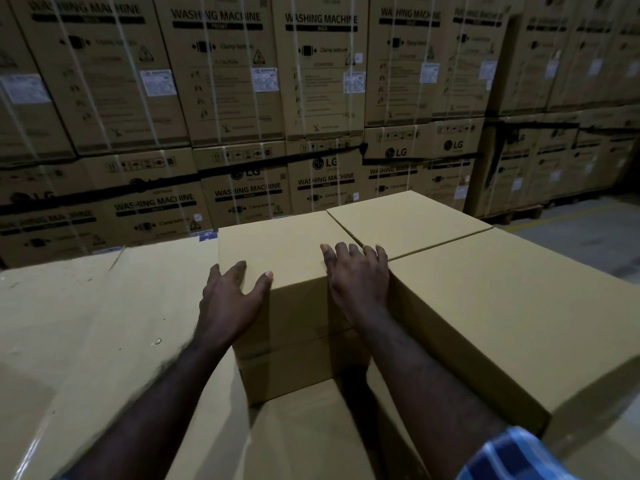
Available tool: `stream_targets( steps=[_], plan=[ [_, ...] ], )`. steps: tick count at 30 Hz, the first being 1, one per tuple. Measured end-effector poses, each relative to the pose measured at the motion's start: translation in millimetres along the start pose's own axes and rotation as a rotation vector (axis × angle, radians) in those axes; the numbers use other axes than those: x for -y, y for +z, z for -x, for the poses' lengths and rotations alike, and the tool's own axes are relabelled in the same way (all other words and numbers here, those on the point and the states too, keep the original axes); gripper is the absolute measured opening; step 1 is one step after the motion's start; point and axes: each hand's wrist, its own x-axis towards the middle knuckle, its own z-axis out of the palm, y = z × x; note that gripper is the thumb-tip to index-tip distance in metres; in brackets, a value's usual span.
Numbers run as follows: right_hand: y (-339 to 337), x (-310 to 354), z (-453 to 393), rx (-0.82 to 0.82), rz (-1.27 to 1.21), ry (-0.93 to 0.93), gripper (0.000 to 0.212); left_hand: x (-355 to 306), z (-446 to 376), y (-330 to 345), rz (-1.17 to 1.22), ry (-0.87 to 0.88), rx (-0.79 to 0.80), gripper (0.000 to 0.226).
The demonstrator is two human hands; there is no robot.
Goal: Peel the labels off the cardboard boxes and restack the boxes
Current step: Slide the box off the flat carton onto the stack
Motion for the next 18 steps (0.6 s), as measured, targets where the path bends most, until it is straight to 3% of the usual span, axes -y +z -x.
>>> stream_targets(
  steps=[18],
  plan=[
    [-7.4,0.8,-1.2,0.143,0.0,0.023,0.057,-8.4,-2.5,-2.3,-0.025,-0.007,0.1,0.075]
  ],
)
